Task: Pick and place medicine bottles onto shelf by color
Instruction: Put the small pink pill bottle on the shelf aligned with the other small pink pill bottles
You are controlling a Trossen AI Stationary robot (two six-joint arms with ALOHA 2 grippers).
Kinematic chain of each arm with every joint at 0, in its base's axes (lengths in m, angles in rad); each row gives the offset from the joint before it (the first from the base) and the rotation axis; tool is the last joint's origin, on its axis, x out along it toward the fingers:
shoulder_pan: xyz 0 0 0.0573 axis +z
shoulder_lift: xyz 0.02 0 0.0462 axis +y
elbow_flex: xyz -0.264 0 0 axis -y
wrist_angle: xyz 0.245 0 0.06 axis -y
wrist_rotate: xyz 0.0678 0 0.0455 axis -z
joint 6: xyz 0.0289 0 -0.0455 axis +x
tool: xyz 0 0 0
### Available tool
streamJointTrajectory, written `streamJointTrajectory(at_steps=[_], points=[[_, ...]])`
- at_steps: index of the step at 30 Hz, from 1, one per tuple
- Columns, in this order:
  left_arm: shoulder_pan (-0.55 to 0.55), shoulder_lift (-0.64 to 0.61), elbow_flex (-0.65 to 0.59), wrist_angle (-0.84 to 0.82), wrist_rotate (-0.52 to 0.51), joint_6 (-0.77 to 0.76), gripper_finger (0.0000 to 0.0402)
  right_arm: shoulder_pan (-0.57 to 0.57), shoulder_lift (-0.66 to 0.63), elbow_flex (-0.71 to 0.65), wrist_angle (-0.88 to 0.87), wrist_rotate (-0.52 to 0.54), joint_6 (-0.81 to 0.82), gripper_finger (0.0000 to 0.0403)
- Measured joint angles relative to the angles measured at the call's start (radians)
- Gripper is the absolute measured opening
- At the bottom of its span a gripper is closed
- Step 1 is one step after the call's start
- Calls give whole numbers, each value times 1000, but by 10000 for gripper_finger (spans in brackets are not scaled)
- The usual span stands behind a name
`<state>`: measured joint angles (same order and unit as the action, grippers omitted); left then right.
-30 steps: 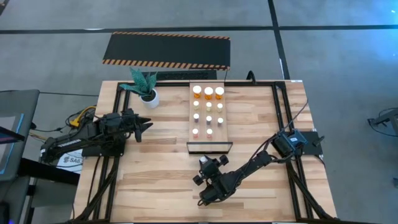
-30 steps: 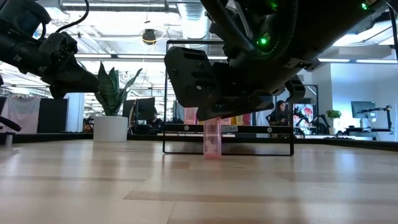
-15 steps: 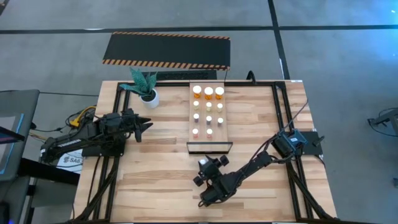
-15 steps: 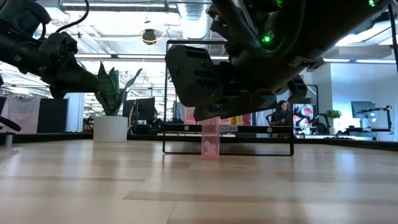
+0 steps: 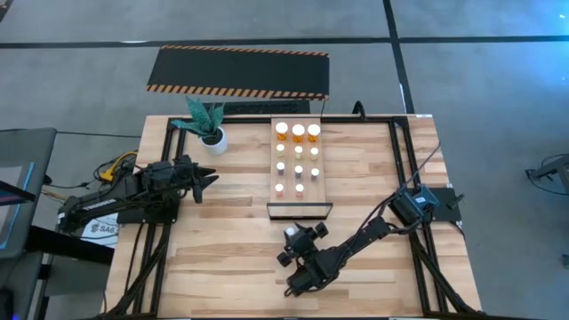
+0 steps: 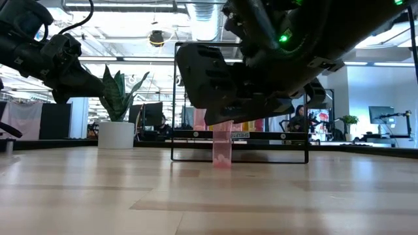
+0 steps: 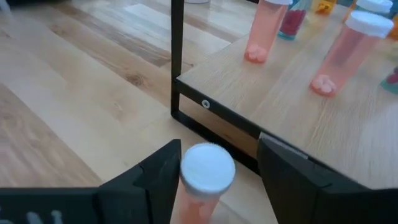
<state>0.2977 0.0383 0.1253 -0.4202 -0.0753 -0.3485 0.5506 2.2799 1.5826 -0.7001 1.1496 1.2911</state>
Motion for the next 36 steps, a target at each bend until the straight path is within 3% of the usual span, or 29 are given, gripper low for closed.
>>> streamJointTrajectory(at_steps=[11,20,23,36], points=[[0,0,0,0,0,0,128,20,-2,0,-33,-10,170,273],[0,0,0,0,0,0,128,20,-5,29,-85,-112,229,378],[0,0,0,0,0,0,128,20,-5,66,-150,-193,265,394],[0,0,0,0,0,0,128,-38,-5,437,-621,-668,426,377]])
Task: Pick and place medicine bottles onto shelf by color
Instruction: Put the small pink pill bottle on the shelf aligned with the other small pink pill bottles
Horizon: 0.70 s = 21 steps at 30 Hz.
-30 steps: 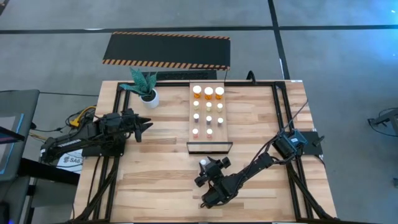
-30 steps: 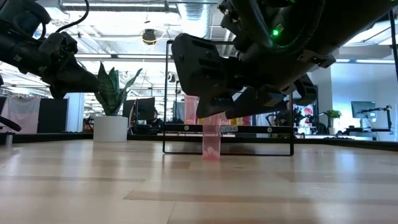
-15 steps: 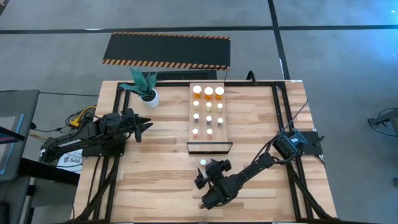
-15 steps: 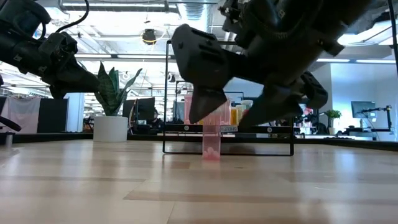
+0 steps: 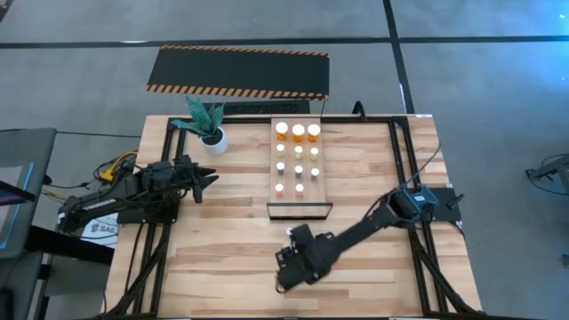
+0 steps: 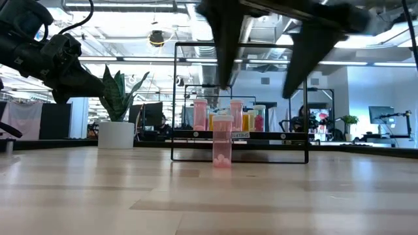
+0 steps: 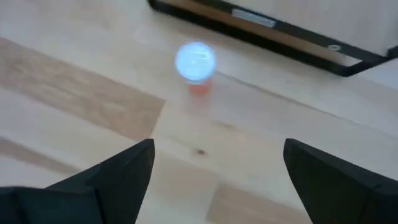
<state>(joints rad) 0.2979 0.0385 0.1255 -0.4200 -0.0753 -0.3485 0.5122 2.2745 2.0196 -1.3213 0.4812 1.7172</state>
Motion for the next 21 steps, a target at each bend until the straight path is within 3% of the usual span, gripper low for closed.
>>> streamJointTrajectory(at_steps=[7,10,21], points=[[0,0,0,0,0,0,128,-146,0,92,-18,-371,-238,377],[0,0,0,0,0,0,128,-199,0,92,-26,-476,-301,377],[0,0,0,0,0,0,128,-208,2,92,26,-348,-261,377]])
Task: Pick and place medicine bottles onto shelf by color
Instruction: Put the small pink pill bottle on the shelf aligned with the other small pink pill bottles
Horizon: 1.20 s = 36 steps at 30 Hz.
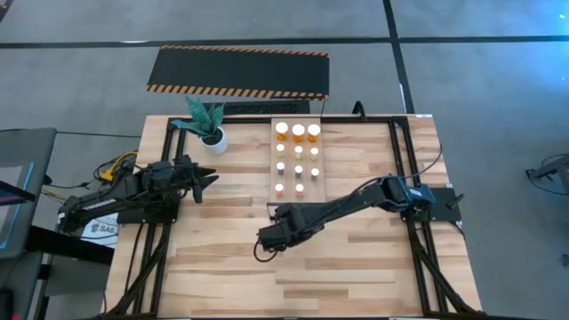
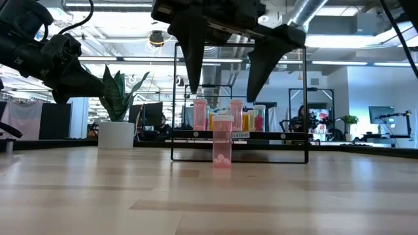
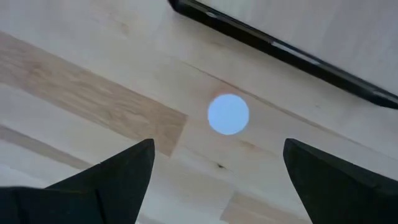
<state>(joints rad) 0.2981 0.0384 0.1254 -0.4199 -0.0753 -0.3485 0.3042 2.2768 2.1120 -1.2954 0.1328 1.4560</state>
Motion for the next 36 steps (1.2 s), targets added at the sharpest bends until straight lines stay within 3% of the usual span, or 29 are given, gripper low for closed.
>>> streamJointTrajectory(at_steps=[5,16,21,26,36], points=[[0,0,0,0,0,0,128,-6,2,-46,33,36,0,377],[0,0,0,0,0,0,128,-31,2,-74,81,24,207,377],[0,0,0,0,0,0,128,-31,2,-74,79,77,299,377],[0,0,0,0,0,0,128,-30,2,-79,74,132,328,377],[0,0,0,0,0,0,128,-28,3,-172,156,140,357,377]])
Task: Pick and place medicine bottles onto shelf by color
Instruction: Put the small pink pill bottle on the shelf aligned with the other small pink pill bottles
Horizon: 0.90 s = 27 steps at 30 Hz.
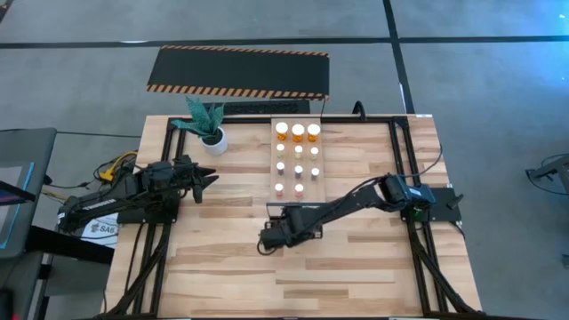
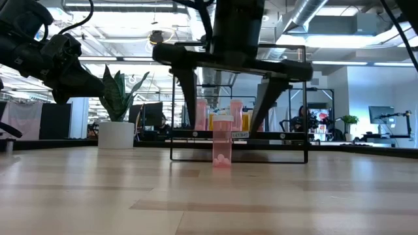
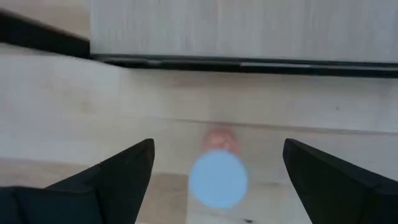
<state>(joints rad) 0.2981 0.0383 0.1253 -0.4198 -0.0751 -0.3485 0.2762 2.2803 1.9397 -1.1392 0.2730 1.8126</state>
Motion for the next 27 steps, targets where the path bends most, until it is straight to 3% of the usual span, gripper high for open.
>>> streamJointTrajectory(at_steps=[11,27], points=[[0,0,0,0,0,0,128,11,0,-56,60,-41,5,355],[0,0,0,0,0,0,128,30,0,-57,68,-38,46,241]])
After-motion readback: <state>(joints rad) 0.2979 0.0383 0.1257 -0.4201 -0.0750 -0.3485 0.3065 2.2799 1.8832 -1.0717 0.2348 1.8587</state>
